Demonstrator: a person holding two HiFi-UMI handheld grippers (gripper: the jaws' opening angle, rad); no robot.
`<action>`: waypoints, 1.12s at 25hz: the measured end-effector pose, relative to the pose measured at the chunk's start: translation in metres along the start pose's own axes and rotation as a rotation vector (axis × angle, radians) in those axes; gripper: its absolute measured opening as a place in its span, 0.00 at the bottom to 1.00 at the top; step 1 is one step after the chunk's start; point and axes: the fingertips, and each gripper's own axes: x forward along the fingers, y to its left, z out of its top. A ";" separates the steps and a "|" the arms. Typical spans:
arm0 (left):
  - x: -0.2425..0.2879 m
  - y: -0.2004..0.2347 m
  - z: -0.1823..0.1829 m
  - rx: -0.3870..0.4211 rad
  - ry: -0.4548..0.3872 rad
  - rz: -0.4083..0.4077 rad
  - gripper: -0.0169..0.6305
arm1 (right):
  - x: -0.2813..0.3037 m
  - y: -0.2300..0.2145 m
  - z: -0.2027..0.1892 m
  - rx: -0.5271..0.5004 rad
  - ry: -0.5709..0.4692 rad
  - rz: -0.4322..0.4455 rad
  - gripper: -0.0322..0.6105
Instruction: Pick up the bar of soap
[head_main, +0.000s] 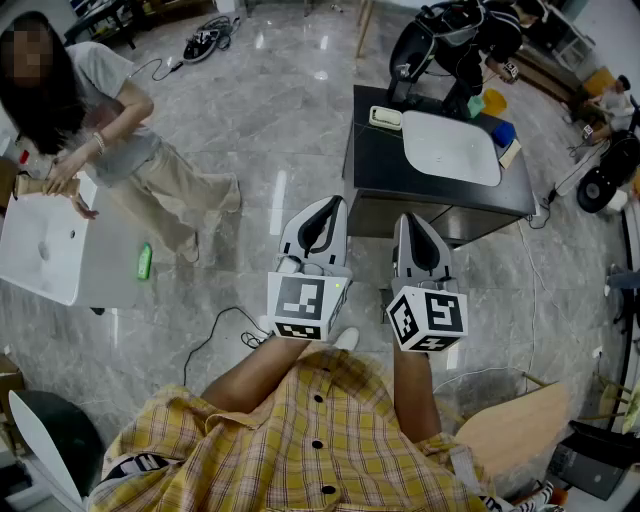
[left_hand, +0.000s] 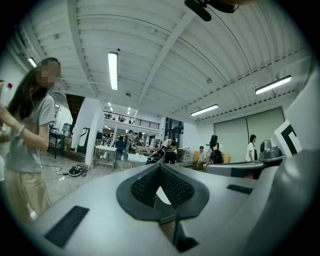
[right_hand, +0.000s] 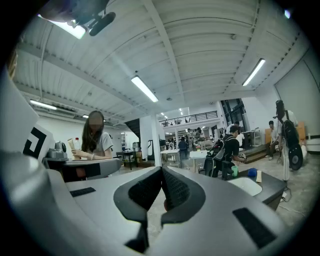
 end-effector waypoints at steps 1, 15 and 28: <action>-0.001 0.002 0.000 -0.002 -0.001 -0.001 0.04 | 0.001 0.003 -0.001 -0.002 0.001 0.001 0.08; 0.002 0.040 -0.006 -0.017 -0.011 -0.052 0.04 | 0.024 0.030 -0.015 -0.028 0.020 -0.040 0.08; 0.008 0.071 -0.024 -0.057 0.015 -0.108 0.04 | 0.044 0.054 -0.032 -0.030 0.051 -0.075 0.08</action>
